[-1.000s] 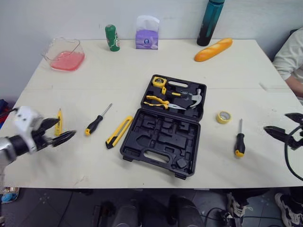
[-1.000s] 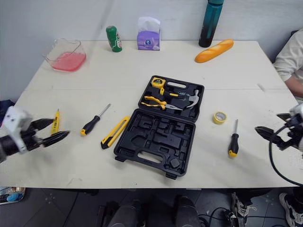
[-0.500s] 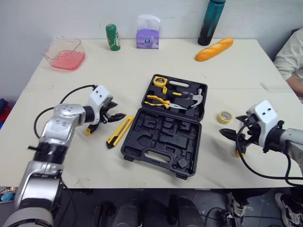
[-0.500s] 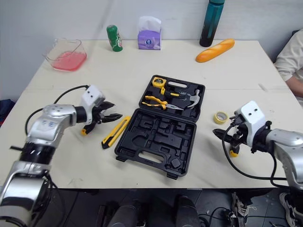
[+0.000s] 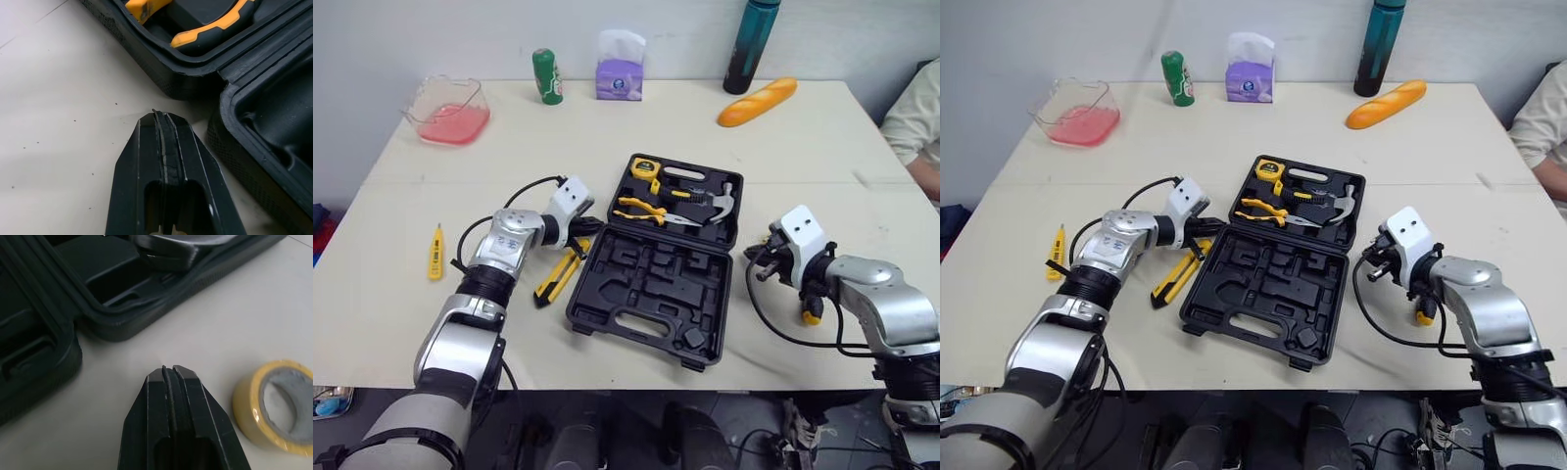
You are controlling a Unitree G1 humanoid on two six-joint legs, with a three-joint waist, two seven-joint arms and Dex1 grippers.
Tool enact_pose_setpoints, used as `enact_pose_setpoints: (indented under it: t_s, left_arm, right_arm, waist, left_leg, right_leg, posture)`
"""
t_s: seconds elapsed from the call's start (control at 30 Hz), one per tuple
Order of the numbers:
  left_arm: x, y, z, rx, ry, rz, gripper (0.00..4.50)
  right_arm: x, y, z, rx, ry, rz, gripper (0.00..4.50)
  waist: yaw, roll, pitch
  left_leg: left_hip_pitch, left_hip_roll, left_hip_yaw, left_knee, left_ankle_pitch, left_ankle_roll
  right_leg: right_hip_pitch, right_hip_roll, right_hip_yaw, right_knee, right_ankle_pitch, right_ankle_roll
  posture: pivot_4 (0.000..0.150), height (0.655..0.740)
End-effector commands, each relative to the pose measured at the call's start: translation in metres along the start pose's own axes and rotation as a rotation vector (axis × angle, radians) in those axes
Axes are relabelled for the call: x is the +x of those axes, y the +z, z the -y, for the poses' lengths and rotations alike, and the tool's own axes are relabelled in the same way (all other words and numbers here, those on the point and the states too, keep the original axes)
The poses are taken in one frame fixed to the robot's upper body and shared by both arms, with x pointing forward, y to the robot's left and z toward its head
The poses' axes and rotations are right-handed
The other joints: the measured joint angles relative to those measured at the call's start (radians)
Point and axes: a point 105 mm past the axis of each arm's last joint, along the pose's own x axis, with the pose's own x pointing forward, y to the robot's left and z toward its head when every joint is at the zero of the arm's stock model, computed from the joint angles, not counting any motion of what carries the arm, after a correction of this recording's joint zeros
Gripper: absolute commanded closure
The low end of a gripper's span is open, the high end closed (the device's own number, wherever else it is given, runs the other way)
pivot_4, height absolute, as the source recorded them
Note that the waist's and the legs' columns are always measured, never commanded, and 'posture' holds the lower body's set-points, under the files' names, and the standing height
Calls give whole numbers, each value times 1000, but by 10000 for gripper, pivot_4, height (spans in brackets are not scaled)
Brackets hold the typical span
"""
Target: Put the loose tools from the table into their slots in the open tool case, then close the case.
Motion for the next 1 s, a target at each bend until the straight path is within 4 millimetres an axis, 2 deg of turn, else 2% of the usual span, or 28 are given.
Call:
enact_pose_setpoints:
  t_s: [0.03, 0.13, 0.3, 0.47, 0.73, 0.8, 0.9, 1.0]
  left_arm:
    - [6, 16, 6, 47, -29, 36, 45000]
    - [9, 17, 16, 64, -87, 32, 45000]
    - [0, 25, 49, 72, -250, 54, 45000]
    - [-6, 21, 74, 71, -308, 45, 45000]
    - [-12, 11, 74, -2, -193, 23, 45000]
    - [-21, 7, 67, -13, -155, 17, 45000]
    - [-46, 3, 50, -48, -96, 37, 45000]
    - [-90, 6, 44, -114, -95, 122, 45000]
  right_arm:
    - [4, 15, -7, -32, 26, 37, 44039]
    - [8, 20, -18, -55, 65, 48, 44039]
    - [4, 35, -29, -81, 133, 89, 44039]
    - [2, 33, -34, -92, 190, 84, 44039]
    - [3, 22, -17, -99, 96, 42, 44039]
    - [-5, 20, -11, -120, 72, 28, 44039]
    - [-27, 18, 5, -129, 20, 13, 44039]
    - [-60, 14, 18, -114, -17, 6, 44039]
  waist:
    - [1, 0, 0]
    - [-1, 0, 0]
    - [-6, 0, 0]
    - [-5, 0, 0]
    - [-4, 0, 0]
    - [-4, 0, 0]
    - [-2, 0, 0]
    - [-2, 0, 0]
  left_leg:
    - [0, 0, 0, 0, 0, 0]
    - [0, -1, 0, 0, 0, 1]
    - [0, 0, 0, 0, 0, 1]
    - [-1, 0, 0, 0, 0, 1]
    - [0, 0, 0, 0, 0, 1]
    - [0, 0, 0, 0, 0, 1]
    - [0, 0, 0, 0, 0, 0]
    - [-1, 1, -1, -1, 0, 0]
  right_leg:
    - [0, 0, 0, 0, 0, 0]
    - [0, -1, 0, 0, 0, 1]
    - [0, 0, 0, 0, 0, 1]
    - [0, 0, 1, 0, 0, 1]
    - [0, 0, 1, 0, 0, 1]
    - [0, 0, 1, 0, 0, 1]
    - [0, 0, 1, 0, 0, 1]
    - [0, 0, 1, -1, 0, 0]
  posture:
    - [1500, 7314]
    - [1500, 7314]
    - [1500, 7314]
    - [1500, 7314]
    - [1500, 7314]
    - [1500, 7314]
    - [1500, 7314]
    - [1500, 7314]
